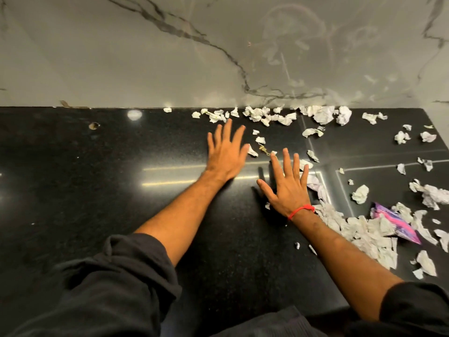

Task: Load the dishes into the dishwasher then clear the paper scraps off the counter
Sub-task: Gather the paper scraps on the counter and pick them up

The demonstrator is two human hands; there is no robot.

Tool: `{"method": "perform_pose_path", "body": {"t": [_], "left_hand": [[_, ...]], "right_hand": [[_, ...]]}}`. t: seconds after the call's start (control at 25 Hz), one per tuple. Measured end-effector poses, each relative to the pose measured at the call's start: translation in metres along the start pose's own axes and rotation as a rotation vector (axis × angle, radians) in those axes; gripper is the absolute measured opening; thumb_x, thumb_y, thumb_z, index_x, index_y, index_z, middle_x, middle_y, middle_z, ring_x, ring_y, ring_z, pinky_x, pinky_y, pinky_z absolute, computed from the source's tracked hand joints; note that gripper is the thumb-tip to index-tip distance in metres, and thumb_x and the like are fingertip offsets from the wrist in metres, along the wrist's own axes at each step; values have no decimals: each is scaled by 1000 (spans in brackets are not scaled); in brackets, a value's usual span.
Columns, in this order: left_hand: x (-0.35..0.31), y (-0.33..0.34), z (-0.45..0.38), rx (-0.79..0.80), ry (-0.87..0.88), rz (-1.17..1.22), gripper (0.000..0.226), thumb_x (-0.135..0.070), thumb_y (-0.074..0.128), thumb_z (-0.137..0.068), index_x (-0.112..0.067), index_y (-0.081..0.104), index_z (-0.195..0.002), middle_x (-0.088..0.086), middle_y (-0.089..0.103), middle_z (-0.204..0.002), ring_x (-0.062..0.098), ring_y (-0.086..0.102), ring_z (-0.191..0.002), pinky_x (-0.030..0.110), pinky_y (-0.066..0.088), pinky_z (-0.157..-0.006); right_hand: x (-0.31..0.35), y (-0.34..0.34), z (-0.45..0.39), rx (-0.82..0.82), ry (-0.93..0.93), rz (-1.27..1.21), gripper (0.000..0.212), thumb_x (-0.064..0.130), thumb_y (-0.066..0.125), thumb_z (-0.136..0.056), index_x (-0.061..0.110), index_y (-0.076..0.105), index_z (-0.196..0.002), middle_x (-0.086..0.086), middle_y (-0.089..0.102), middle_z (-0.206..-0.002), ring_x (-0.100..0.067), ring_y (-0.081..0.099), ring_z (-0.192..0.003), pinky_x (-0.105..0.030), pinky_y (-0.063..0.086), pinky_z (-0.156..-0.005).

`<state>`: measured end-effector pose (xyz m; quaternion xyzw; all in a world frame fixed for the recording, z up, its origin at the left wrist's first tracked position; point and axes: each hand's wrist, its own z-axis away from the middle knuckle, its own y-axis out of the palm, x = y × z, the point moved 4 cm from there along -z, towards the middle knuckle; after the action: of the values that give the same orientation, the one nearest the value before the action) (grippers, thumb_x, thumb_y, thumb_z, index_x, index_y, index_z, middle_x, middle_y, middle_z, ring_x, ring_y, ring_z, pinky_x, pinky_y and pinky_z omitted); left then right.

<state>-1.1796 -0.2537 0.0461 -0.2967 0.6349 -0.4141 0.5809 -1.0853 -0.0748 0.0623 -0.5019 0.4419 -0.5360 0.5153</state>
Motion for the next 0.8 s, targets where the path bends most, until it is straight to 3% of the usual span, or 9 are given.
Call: {"method": "perform_pose_path", "body": {"t": [0.16,0.32,0.48,0.64,0.8], "left_hand": [[17,-16,-52,51,-108,-75,79,-75,37,-92,-38,17,-158,12,-3,-168,45,-1,-152,68,0,-119],[-2,16,-49,163,-35,-251,89,-87,23,-84,-41,11,-158,9,1,-169,50,-7,-150,72,-7,-115],[-40,45,-1,110,93,-270,83,-76,15,-93,-28,15,-160,3,7,-169,42,-5,-153,64,-3,-121],[-77,70,57,78,311,-189,58,-50,23,-104,-28,26,-158,-6,24,-165,29,10,-155,59,3,-123],[-64,46,47,-20,274,174,48,-27,36,-105,-23,38,-152,-1,34,-161,23,20,-152,53,17,-123]], "right_hand": [[-24,-3,11,47,45,23,83,80,20,-85,41,-6,-154,2,-21,-163,-29,-21,-149,-60,-9,-118],[-46,9,33,161,120,30,79,85,19,-82,54,-13,-148,9,-29,-160,-30,-24,-148,-66,-8,-115],[-51,18,44,205,144,-13,75,85,8,-82,56,-19,-145,12,-33,-158,-29,-25,-147,-65,-9,-115],[-53,16,46,167,137,-96,82,83,17,-83,49,-21,-147,12,-28,-159,-26,-23,-148,-63,-11,-116],[-55,14,51,192,67,-82,78,80,25,-86,56,-20,-145,11,-33,-157,-30,-26,-146,-67,-12,-113]]}}
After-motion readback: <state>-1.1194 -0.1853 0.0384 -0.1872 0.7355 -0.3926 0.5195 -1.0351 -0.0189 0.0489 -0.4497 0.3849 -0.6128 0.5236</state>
